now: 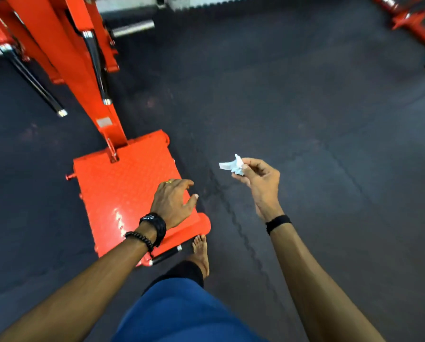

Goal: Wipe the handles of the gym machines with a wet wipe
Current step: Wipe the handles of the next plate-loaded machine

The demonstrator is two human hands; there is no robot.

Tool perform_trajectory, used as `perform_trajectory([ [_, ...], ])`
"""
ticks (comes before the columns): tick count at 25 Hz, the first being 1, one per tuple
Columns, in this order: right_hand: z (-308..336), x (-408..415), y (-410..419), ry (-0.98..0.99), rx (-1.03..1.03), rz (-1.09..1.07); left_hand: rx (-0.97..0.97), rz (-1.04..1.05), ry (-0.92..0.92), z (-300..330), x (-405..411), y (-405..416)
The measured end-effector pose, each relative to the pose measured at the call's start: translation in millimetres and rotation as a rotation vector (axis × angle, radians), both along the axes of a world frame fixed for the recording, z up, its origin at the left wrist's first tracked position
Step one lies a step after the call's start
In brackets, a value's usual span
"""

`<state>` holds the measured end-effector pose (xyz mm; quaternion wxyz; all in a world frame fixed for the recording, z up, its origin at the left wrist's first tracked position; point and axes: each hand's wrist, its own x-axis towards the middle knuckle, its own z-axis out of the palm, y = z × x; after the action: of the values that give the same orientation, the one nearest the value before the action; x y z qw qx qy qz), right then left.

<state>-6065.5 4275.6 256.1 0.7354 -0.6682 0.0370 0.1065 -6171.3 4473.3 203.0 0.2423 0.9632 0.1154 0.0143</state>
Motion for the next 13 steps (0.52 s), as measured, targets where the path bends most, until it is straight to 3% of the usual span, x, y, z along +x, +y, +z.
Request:
perform_trajectory([
  [8, 75, 163, 68, -0.108, 0.010, 0.280, -0.002, 0.274, -0.158, 40, 127, 50],
  [13, 88, 240, 130, -0.165, 0.054, 0.484, 0.049, 0.459, -0.237, 62, 180, 92],
])
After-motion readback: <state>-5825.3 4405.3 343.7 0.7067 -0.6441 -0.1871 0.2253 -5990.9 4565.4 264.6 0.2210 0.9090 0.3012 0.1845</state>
